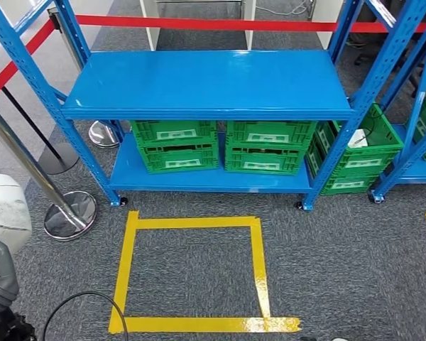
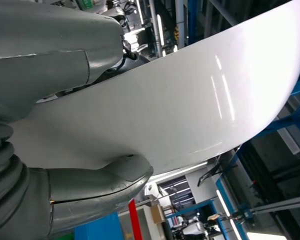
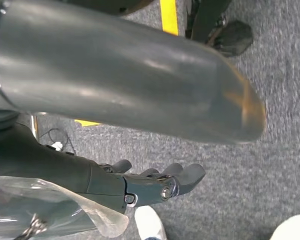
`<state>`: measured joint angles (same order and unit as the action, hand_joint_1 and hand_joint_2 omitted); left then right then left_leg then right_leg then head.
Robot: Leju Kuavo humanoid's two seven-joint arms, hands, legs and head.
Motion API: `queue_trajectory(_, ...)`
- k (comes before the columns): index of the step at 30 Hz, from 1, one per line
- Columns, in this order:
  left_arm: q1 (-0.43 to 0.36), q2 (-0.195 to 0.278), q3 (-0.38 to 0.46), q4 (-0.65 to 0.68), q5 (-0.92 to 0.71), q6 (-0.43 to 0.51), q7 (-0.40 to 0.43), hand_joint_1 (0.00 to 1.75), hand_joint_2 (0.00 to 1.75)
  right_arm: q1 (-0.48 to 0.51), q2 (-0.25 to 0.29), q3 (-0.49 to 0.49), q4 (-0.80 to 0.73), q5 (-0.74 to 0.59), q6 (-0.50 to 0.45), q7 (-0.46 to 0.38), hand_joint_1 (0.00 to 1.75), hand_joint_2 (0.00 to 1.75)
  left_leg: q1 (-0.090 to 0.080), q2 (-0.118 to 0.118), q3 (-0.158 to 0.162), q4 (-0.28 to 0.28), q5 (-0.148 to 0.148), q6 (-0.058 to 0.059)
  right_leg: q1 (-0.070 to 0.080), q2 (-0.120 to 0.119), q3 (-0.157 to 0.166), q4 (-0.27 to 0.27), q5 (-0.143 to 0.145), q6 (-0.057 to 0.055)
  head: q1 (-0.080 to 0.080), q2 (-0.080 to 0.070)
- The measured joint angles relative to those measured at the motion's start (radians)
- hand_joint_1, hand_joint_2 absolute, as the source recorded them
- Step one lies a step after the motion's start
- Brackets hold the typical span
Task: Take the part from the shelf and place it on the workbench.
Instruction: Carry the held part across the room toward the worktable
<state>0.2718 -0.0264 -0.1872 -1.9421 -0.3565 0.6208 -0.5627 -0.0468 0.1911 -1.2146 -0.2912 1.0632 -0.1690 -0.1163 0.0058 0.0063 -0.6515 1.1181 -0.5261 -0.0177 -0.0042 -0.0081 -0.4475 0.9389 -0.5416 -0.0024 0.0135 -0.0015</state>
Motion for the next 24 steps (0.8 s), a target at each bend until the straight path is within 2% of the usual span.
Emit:
queue_trajectory(1,0.0,0.0,-0.001,0.0,-0.002,0.002,0.0,1.75,1.75,0.0,0.0,0.0,0.001,0.0,0.007,-0.005,0.0,0.0,0.001,0.0,-0.018,0.07,-0.042,-0.003,0.001,-0.001,-0.004,0.003,0.004,-0.003,-0.001,0.0)
queue_trajectory(2,0.001,0.0,-0.001,0.001,-0.003,0.005,0.0,1.75,1.75,0.0,0.0,0.0,0.001,0.0,0.017,-0.011,0.0,0.0,0.002,0.0,-0.031,0.128,-0.067,-0.005,0.002,-0.001,-0.009,0.009,0.007,-0.005,-0.001,0.0)
queue_trajectory(3,0.001,0.0,-0.002,0.001,-0.004,0.007,0.0,1.75,1.75,0.001,0.0,0.0,0.002,0.0,0.027,-0.018,0.0,0.0,0.002,0.0,-0.032,0.16,-0.072,-0.006,0.003,-0.001,-0.014,0.015,0.009,-0.005,-0.002,0.0)
queue_trajectory(4,0.001,0.0,-0.002,0.002,-0.004,0.009,0.0,1.75,1.75,0.002,0.0,0.0,0.002,-0.001,0.039,-0.025,0.0,0.0,0.002,0.0,-0.018,0.153,-0.057,-0.004,0.004,-0.001,-0.021,0.022,0.01,-0.005,-0.001,0.0)
queue_trajectory(6,0.001,0.001,-0.004,0.002,-0.004,0.013,0.0,1.75,1.75,0.003,0.0,0.0,0.003,-0.003,0.061,-0.031,0.0,0.0,0.0,0.005,0.049,0.043,0.003,0.005,0.005,-0.003,-0.028,0.035,0.007,-0.003,-0.001,0.0)
queue_trajectory(8,0.0,0.001,-0.005,0.003,-0.004,0.016,0.0,1.75,1.75,0.003,0.0,0.0,0.004,-0.005,0.08,-0.03,0.0,0.0,-0.007,0.021,0.102,-0.059,0.035,0.017,0.01,-0.008,-0.033,0.045,0.004,0.001,-0.001,0.0)
queue_trajectory(9,0.0,0.001,-0.006,0.003,-0.004,0.018,0.0,1.75,1.75,0.004,0.0,0.0,0.005,-0.006,0.087,-0.029,0.0,0.0,-0.011,0.026,0.11,-0.079,0.035,0.022,0.012,-0.012,-0.036,0.047,0.004,0.004,-0.001,0.0)
queue_trajectory(11,-0.002,0.001,-0.007,0.003,-0.003,0.019,0.0,1.75,1.75,0.006,0.0,0.0,0.005,-0.006,0.094,-0.027,0.0,0.0,-0.011,0.019,0.107,-0.094,0.034,0.029,0.013,-0.023,-0.042,0.049,0.004,0.012,-0.001,0.0)
queue_trajectory(13,-0.002,-0.001,-0.008,0.004,-0.003,0.022,0.0,1.75,1.75,0.006,0.0,0.0,0.005,-0.002,0.097,-0.026,0.0,0.0,-0.005,0.006,0.105,-0.111,0.037,0.041,0.013,-0.019,-0.06,0.072,-0.019,0.023,0.002,0.0)
queue_trajectory(14,-0.002,-0.003,-0.009,0.004,-0.004,0.023,-0.001,1.75,1.75,0.005,0.0,0.0,0.005,0.001,0.098,-0.026,0.0,0.0,-0.001,0.0,0.103,-0.119,0.04,0.048,0.012,-0.012,-0.078,0.109,-0.046,0.028,0.004,0.0)
queue_trajectory(16,-0.002,-0.006,-0.011,0.005,-0.009,0.028,-0.005,1.75,1.75,0.005,0.0,0.0,0.005,0.004,0.1,-0.026,0.0,0.0,-0.001,-0.012,0.092,-0.119,0.048,0.056,0.007,0.002,-0.134,0.235,-0.112,0.033,0.008,0.0)
queue_trajectory(17,-0.001,-0.006,-0.012,0.006,-0.012,0.031,-0.009,1.75,1.75,0.006,0.0,0.0,0.005,0.008,0.101,-0.026,0.0,0.0,-0.002,-0.018,0.087,-0.119,0.052,0.056,0.005,0.004,-0.16,0.296,-0.135,0.035,0.009,0.0)
queue_trajectory(18,-0.001,-0.007,-0.012,0.007,-0.016,0.034,-0.014,1.75,1.75,0.007,0.0,0.0,0.005,0.012,0.101,-0.026,0.0,0.0,-0.002,-0.026,0.083,-0.118,0.056,0.056,0.004,0.005,-0.173,0.329,-0.14,0.036,0.009,0.0)
queue_trajectory(19,-0.001,-0.007,-0.012,0.008,-0.019,0.037,-0.021,1.75,1.75,0.008,0.0,0.0,0.005,0.018,0.099,-0.026,0.0,0.0,-0.002,-0.036,0.079,-0.118,0.06,0.054,0.002,0.006,-0.167,0.322,-0.124,0.037,0.009,0.0)
queue_trajectory(20,-0.001,-0.007,-0.011,0.008,-0.022,0.039,-0.028,1.75,1.75,0.01,0.0,0.001,0.005,0.025,0.095,-0.027,0.0,0.0,-0.002,-0.046,0.077,-0.117,0.063,0.051,0.001,0.011,-0.141,0.274,-0.091,0.037,0.009,0.0)
queue_trajectory(21,-0.001,-0.008,-0.01,0.008,-0.028,0.04,-0.038,1.75,1.75,0.01,-0.001,0.003,0.005,0.032,0.09,-0.027,0.0,0.0,-0.001,-0.058,0.075,-0.115,0.066,0.048,-0.001,0.026,-0.102,0.201,-0.053,0.035,0.009,0.0)
queue_trajectory(22,-0.001,-0.011,-0.008,0.008,-0.036,0.04,-0.051,1.75,1.75,0.011,-0.001,0.005,0.005,0.038,0.086,-0.028,0.0,0.0,-0.002,-0.068,0.072,-0.113,0.069,0.044,-0.004,0.052,-0.067,0.131,-0.027,0.033,0.009,0.0)
queue_trajectory(23,-0.002,-0.015,-0.004,0.008,-0.044,0.04,-0.065,1.75,1.75,0.011,-0.002,0.007,0.005,0.045,0.081,-0.028,0.0,0.0,-0.003,-0.077,0.067,-0.109,0.072,0.039,-0.006,0.074,-0.041,0.078,-0.013,0.032,0.008,0.0)
queue_trajectory(24,-0.003,-0.02,0.002,0.008,-0.051,0.04,-0.078,1.75,1.75,0.011,-0.003,0.008,0.005,0.05,0.078,-0.028,0.0,0.0,-0.003,-0.087,0.061,-0.106,0.076,0.033,-0.007,0.091,-0.028,0.051,-0.011,0.031,0.008,0.0)
